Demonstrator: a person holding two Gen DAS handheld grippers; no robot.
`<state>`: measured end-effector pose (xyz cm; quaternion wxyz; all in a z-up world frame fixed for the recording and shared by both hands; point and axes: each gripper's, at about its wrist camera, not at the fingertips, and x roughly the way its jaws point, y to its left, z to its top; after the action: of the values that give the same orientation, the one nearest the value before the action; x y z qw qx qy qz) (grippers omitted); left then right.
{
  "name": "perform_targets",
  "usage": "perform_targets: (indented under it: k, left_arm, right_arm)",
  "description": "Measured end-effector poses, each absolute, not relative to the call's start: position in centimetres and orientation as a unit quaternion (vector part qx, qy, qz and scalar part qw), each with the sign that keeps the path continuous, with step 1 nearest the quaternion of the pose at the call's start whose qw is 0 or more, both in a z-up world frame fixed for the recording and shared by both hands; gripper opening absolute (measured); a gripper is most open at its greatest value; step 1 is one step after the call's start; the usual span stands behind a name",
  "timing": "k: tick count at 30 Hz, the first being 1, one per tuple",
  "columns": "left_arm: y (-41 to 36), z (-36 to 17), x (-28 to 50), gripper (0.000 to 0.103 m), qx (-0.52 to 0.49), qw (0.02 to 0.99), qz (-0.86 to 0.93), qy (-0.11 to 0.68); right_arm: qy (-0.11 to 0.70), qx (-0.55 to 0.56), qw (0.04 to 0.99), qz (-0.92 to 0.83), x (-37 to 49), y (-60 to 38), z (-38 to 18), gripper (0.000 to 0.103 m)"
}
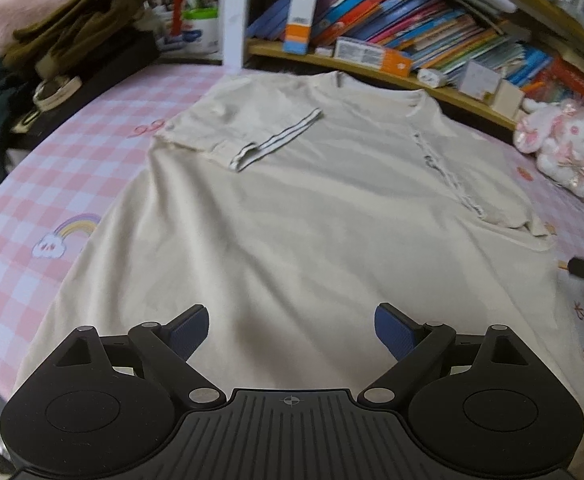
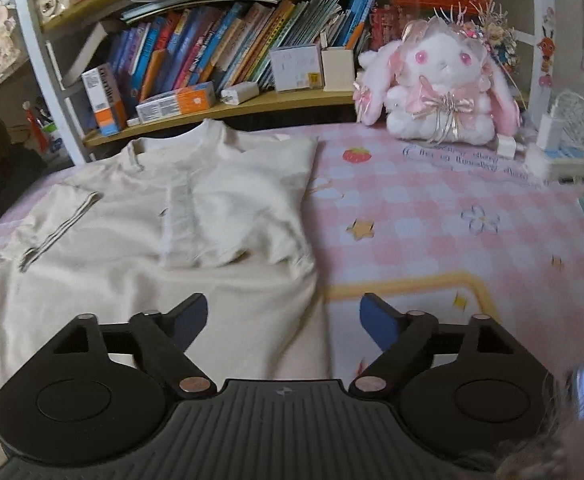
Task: Fold clothes
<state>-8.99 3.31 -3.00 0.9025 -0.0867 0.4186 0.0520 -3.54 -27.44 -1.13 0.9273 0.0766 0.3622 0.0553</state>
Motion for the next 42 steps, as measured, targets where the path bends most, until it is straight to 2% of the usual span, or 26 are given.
perform_targets:
  k: [6, 8, 16, 35, 42]
  left_arm:
    - [4.2, -2.4, -9.5, 0.092, -0.075, 0.910, 0.020, 0.406]
    - [4.6, -2.2, -9.9, 0.092, -0.065, 0.914, 0.011, 0.401]
    - [8.2, -2.0, -12.6, 0.094, -0.071, 0.918, 0.000, 0.391]
    - [14.8, -3.8, -22.0, 0.096, -0.071, 0.908, -0.033, 0.412]
    - [15.2, -4.0, -23.7, 0.101, -0.072, 0.907, -0.050, 0.412]
  right_arm:
    - [0.369, 0.065, 0.926, 0.046, -7.1, -24.6, -1.2, 0.090]
    - [0.365, 0.056, 0.929, 0.040, -8.0, -23.6, -0.9, 0.096]
    - [0.352, 0.053, 0.934, 0.012, -11.3, -20.3, -0.2, 0.100]
    - [0.365, 0.056, 0.929, -0.036, -24.5, -13.7, -1.3, 0.101]
    - [0.374, 0.056, 0.925, -0.050, -27.3, -13.2, -1.5, 0.101]
